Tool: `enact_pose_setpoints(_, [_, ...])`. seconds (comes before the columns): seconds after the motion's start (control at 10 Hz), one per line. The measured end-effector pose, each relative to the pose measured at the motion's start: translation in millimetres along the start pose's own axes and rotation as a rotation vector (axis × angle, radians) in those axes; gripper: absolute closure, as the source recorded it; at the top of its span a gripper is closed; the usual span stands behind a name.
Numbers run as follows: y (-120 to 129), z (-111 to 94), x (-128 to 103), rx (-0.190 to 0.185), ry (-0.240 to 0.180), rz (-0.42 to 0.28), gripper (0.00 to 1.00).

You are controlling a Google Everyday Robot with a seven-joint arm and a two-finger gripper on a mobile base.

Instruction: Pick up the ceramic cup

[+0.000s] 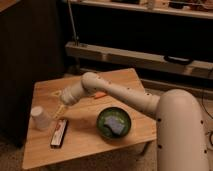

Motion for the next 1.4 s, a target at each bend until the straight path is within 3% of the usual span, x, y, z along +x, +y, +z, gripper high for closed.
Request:
enact_pose_setpoints(0.3, [-15.9, 8.6, 20.9, -0.004, -0.01, 0.024, 0.2])
enact_pose_setpoints(0.9, [-36.3, 86.1, 16.5, -0.139, -0.018, 0.01, 0.2])
enact_pose_setpoints(1.0, [-34.0, 102.2, 14.0, -0.177, -0.027, 0.005, 0.2])
enact_pose_setpoints(1.1, [-34.1, 112.2, 16.2, -0.202, -0.042, 0.007, 0.23])
enact_pose_setpoints(1.4, [-29.4, 137.4, 16.2, -0.283, -0.077, 0.006, 0.51])
